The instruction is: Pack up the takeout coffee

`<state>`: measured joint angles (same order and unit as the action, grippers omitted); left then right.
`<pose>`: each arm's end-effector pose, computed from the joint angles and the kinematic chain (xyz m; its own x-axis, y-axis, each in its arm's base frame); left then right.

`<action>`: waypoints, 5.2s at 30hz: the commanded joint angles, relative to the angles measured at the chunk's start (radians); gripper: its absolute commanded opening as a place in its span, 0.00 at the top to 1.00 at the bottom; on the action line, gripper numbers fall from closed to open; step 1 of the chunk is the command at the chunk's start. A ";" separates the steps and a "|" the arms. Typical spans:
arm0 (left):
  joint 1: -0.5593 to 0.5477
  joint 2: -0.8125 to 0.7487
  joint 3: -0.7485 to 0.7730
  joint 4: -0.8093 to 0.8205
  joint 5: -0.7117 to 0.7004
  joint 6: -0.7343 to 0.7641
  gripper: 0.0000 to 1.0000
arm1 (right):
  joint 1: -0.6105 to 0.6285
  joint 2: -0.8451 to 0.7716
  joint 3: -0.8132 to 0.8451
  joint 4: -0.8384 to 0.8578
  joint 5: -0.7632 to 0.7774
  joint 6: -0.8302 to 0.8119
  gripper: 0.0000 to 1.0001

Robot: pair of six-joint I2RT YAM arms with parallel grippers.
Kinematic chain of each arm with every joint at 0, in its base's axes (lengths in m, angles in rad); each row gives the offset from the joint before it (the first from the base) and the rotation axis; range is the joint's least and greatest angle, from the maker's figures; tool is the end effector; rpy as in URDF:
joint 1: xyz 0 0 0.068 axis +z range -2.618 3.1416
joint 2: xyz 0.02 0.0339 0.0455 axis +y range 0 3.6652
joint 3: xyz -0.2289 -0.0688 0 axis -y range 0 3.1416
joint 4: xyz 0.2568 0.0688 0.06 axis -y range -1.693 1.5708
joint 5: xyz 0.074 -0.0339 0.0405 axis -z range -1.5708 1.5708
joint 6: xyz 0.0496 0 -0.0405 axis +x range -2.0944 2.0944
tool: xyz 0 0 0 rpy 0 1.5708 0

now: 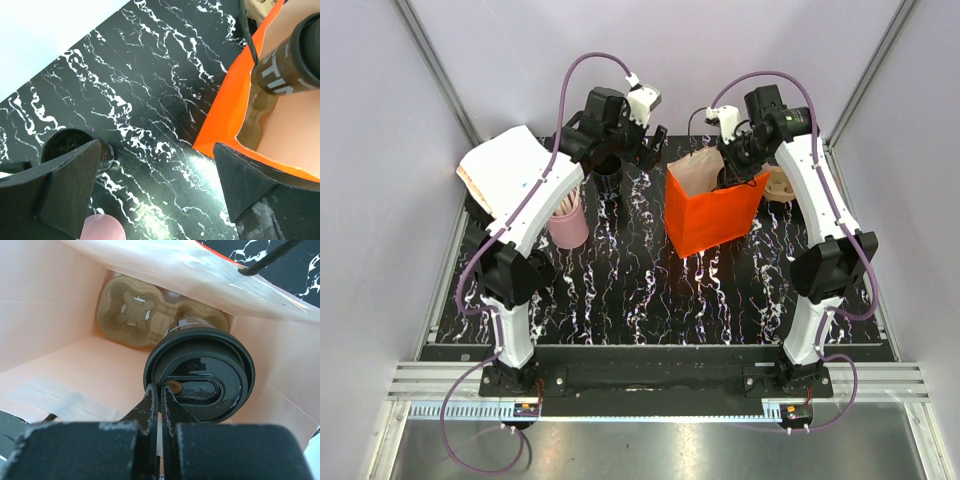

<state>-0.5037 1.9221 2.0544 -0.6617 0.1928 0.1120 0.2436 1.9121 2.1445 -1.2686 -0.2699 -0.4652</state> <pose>0.3907 -0.2262 0.3598 -0.3704 0.3294 -0.8685 0.6641 0.7476 0.0003 0.3799 0.1080 0.3419 -0.5829 -0.5904 -0.5583 -0.7002 0.7136 -0.0235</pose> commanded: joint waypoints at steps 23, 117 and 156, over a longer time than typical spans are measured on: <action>-0.019 0.066 0.013 0.139 0.071 -0.060 0.01 | 0.013 0.002 -0.044 0.044 0.040 0.003 1.00; -0.039 0.097 0.001 0.229 0.241 -0.216 0.01 | 0.013 -0.062 -0.287 0.278 0.098 0.002 1.00; -0.039 0.100 -0.002 0.229 0.247 -0.218 0.01 | 0.013 -0.051 -0.308 0.296 0.106 0.007 0.85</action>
<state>-0.5385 2.0209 2.0392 -0.4767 0.4156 -0.1036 0.2470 1.9083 1.8336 -0.9974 -0.1738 -0.4629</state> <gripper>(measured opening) 0.987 0.147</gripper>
